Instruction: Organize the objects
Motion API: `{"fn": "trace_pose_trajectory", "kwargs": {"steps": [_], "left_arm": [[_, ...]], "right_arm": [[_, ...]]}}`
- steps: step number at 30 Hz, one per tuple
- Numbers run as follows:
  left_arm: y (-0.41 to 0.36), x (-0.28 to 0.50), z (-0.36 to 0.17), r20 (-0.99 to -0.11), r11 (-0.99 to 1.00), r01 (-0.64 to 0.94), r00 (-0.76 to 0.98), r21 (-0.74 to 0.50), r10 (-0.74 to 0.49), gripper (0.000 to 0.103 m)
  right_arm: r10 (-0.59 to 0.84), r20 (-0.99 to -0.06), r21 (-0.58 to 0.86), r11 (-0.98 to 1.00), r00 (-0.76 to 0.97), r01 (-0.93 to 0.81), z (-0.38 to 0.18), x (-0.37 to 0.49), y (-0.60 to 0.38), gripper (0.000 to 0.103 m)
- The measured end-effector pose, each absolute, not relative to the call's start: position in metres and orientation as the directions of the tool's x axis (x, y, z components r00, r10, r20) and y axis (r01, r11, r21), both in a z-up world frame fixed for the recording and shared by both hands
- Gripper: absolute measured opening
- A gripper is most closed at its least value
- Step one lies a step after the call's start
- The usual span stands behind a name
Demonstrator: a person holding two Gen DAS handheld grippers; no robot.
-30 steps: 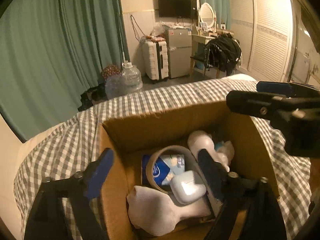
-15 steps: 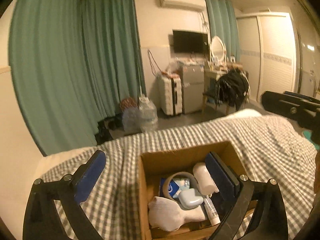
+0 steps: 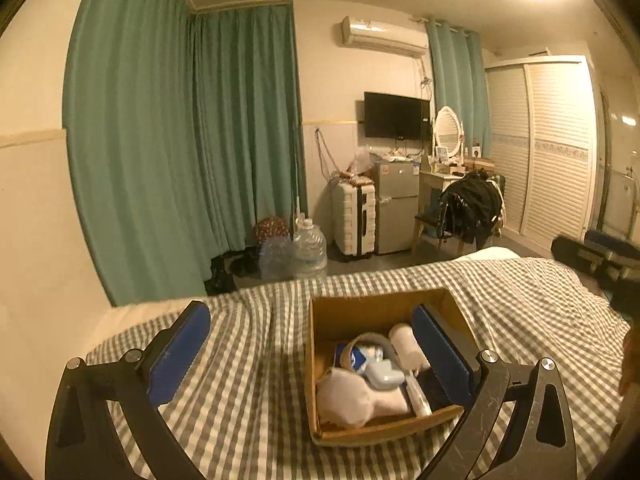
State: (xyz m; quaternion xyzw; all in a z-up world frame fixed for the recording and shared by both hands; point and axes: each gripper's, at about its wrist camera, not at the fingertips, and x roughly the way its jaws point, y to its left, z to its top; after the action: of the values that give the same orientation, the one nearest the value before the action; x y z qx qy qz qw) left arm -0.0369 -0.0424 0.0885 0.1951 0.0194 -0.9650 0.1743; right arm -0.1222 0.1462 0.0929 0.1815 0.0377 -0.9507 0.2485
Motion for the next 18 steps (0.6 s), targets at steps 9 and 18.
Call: {"fn": "trace_pose_trajectory", "kwargs": {"steps": [9,18], "left_arm": [[-0.04,-0.013,0.076,-0.368,-0.916,0.401,-0.851,0.002,-0.374,0.103],[-0.043,-0.014,0.052,-0.402,-0.913,0.408,-0.835,0.006,-0.376,0.103]], "right_arm": [[-0.421,-0.372,-0.059,-0.878,-0.827,0.474,0.06,-0.099,0.146,0.102],[-0.409,-0.391,-0.08,-0.877,-0.825,0.473,0.038,-0.096,0.14,0.102]]}}
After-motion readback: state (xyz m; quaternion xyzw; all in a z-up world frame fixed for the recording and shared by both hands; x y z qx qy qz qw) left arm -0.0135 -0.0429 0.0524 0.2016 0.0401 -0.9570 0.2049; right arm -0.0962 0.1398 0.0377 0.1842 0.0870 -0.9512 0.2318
